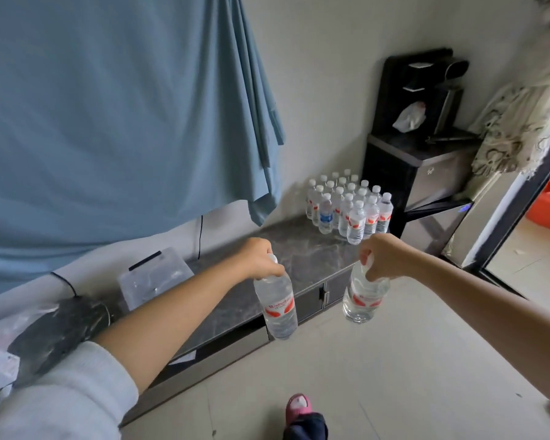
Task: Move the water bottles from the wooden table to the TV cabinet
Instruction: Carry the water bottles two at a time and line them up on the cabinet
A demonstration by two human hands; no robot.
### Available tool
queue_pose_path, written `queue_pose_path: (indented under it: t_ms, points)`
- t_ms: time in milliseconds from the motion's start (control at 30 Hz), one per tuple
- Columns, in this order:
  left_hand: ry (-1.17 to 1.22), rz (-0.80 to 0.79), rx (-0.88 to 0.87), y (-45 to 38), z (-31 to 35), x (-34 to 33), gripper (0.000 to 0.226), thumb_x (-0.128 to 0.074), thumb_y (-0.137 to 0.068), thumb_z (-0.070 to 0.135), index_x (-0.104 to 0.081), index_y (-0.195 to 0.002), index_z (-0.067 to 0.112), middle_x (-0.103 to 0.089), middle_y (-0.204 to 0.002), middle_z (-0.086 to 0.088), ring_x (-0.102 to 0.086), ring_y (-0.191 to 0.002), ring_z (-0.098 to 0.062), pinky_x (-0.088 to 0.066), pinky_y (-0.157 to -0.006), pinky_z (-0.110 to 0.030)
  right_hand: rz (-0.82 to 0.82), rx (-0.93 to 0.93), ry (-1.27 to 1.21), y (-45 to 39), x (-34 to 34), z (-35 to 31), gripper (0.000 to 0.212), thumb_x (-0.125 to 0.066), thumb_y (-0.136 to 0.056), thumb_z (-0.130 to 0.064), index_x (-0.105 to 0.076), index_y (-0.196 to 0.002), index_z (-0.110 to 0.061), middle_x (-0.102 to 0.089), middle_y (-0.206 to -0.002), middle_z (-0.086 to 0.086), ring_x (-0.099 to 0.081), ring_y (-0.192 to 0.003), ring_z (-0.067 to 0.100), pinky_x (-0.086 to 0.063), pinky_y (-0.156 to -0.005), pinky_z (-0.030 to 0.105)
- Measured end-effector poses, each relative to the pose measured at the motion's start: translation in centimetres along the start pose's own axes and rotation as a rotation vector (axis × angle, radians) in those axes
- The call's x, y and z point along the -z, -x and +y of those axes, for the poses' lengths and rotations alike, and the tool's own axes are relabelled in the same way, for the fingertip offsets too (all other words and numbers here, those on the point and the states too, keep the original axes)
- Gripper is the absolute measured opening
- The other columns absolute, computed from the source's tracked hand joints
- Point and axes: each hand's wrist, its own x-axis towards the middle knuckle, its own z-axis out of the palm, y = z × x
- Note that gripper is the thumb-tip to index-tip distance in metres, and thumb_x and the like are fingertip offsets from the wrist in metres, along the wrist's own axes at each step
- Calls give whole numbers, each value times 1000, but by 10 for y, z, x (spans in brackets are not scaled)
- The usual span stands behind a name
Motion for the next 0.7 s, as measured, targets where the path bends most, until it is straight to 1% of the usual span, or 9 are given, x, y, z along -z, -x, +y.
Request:
queue_pose_path:
  t_ms: [100, 133, 267, 367, 433, 500, 567, 600, 700]
  points:
    - [12, -38, -19, -64, 12, 6, 24, -65, -79, 20, -46, -67, 13, -51, -66, -7, -41, -50, -16, -30, -46, -21, -25, -13, 17, -51, 7, 22, 35, -67, -76, -8, -63, -111, -7, -48, -95, 1, -47, -84, 16, -32, -51, 12]
    - [17, -44, -36, -91, 16, 8, 25, -65, -78, 21, -45, -65, 13, -50, -63, -6, -41, -49, -15, -31, -46, -21, -24, -14, 17, -73, 10, 31, 36, -67, -75, -8, -63, -111, -8, -48, -95, 0, -48, -85, 16, -32, -53, 11]
    - [-16, -88, -104, -187, 33, 16, 30, -64, -78, 22, -38, -63, 19, -53, -76, -4, -49, -58, -18, -36, -50, -23, -97, -7, 21, -150, 23, 56, 33, -68, -73, -6, -62, -106, -9, -47, -96, 1, -47, -87, 16, -33, -54, 11]
    - [-44, -117, -118, -242, 43, 20, 31, -61, -80, 20, -35, -63, 21, -48, -72, 2, -48, -58, -17, -34, -48, -24, -132, 5, 23, -195, 29, 73, 29, -66, -73, -4, -49, -90, -21, -42, -97, 1, -45, -87, 16, -31, -55, 11]
    - [-9, -130, -111, -284, 51, 23, 31, -62, -78, 21, -35, -63, 21, -48, -74, 2, -50, -65, -20, -39, -56, -27, -126, -1, 12, -228, 31, 89, 30, -65, -74, -3, -48, -90, -22, -37, -100, 0, -45, -89, 16, -36, -58, 14]
    - [14, -135, -96, -316, 58, 25, 30, -62, -78, 21, -35, -63, 21, -45, -72, 4, -50, -76, -21, -41, -64, -30, -125, -7, 23, -253, 31, 101, 31, -63, -74, -2, -56, -100, -17, -32, -101, -1, -44, -94, 17, -46, -71, 23]
    - [34, -133, -80, -342, 65, 24, 22, -60, -80, 19, -41, -69, 16, -47, -72, 4, -52, -81, -23, -39, -66, -29, -145, 21, 42, -274, 28, 112, 37, -60, -75, 0, -57, -110, -10, -28, -102, -2, -37, -98, 16, -45, -87, 29]
    - [52, -129, -67, -355, 68, 23, 14, -59, -81, 18, -48, -77, 12, -54, -78, 1, -56, -85, -26, -40, -66, -29, -156, 34, 48, -284, 26, 117, 37, -59, -75, -1, -57, -112, -8, -26, -102, -3, -33, -99, 14, -43, -90, 29]
    - [116, -115, -11, -390, 77, 17, 21, -60, -80, 17, -56, -98, 5, -62, -100, -13, -62, -94, -29, -43, -62, -29, -172, 56, 28, -314, 20, 137, 38, -58, -77, -3, -57, -115, -8, -26, -104, -3, -30, -100, 12, -39, -94, 24]
